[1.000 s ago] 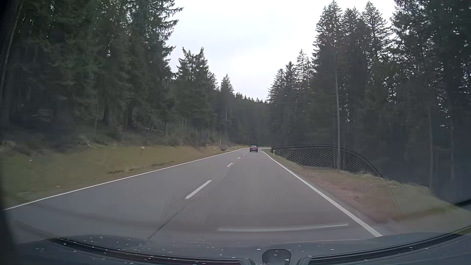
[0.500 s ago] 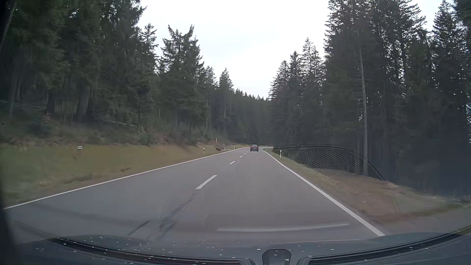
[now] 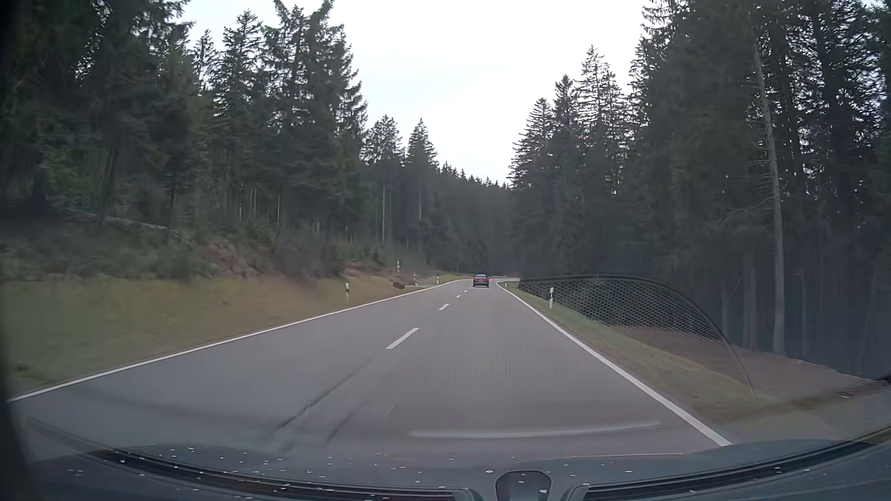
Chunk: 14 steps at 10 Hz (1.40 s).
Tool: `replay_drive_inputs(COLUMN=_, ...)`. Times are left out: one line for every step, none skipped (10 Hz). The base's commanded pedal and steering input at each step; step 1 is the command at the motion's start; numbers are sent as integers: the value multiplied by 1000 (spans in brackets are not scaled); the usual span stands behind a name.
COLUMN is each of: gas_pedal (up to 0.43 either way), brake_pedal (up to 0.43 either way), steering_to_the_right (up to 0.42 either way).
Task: Follow the waypoints while adhering to traffic rules and regulations
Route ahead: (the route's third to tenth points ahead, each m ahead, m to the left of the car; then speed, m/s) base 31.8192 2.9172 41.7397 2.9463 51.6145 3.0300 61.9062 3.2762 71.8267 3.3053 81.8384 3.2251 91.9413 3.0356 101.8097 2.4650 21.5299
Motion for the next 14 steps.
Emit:
replay_drive_inputs(gas_pedal=87, brake_pedal=0, steering_to_the_right=0)
replay_drive_inputs(gas_pedal=87, brake_pedal=0, steering_to_the_right=0)
replay_drive_inputs(gas_pedal=87, brake_pedal=0, steering_to_the_right=1)
replay_drive_inputs(gas_pedal=87, brake_pedal=0, steering_to_the_right=1)
replay_drive_inputs(gas_pedal=87, brake_pedal=0, steering_to_the_right=1)
replay_drive_inputs(gas_pedal=87, brake_pedal=0, steering_to_the_right=0)
replay_drive_inputs(gas_pedal=87, brake_pedal=0, steering_to_the_right=0)
replay_drive_inputs(gas_pedal=87, brake_pedal=0, steering_to_the_right=0)
replay_drive_inputs(gas_pedal=87, brake_pedal=0, steering_to_the_right=0)
replay_drive_inputs(gas_pedal=87, brake_pedal=0, steering_to_the_right=-1)
replay_drive_inputs(gas_pedal=87, brake_pedal=0, steering_to_the_right=-1)
replay_drive_inputs(gas_pedal=87, brake_pedal=0, steering_to_the_right=-1)
replay_drive_inputs(gas_pedal=87, brake_pedal=0, steering_to_the_right=-1)
replay_drive_inputs(gas_pedal=87, brake_pedal=0, steering_to_the_right=-1)
